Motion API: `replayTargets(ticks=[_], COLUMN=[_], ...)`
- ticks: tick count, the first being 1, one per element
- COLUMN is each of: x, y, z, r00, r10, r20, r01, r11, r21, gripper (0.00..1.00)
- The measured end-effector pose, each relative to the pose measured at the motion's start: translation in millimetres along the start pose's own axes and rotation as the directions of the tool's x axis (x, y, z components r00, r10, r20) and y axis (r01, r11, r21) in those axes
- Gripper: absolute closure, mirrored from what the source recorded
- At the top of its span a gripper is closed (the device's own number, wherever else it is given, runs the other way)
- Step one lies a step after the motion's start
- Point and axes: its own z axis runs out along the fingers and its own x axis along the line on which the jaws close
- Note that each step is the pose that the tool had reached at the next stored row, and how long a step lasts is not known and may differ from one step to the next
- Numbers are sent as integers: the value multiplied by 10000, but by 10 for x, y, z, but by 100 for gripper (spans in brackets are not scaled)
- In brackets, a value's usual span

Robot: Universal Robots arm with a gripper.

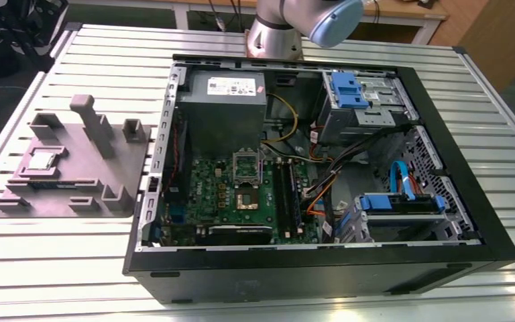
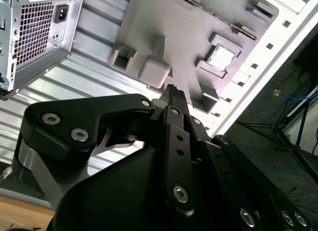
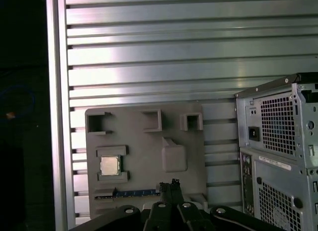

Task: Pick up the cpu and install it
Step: 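Reach for the cpu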

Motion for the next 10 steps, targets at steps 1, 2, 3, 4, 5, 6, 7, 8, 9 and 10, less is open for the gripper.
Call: replayTargets(ticks=[1,2,3,4,5,6,7,8,9,10], x=[11,22,34,48,59,67,75,83,90,95], y=[-1,-2,-3,-4,-4,-5,-6,-6,-7,-7], z=[0,0,-1,-1,-2,-2,-2,-2,-2,-3], r00=[10000,10000,10000,10000,10000,10000,10000,10000,10000,10000], r10=[0,0,0,0,0,0,-1,0,0,-1], r20=[0,1,0,1,-1,0,-1,0,0,0], r01=[0,0,0,0,0,0,1,0,0,1], r11=[10000,10000,10000,10000,10000,10000,10000,10000,10000,10000], r21=[0,0,0,0,0,0,0,0,0,0], gripper=[90,90,90,90,90,90,90,90,90,90])
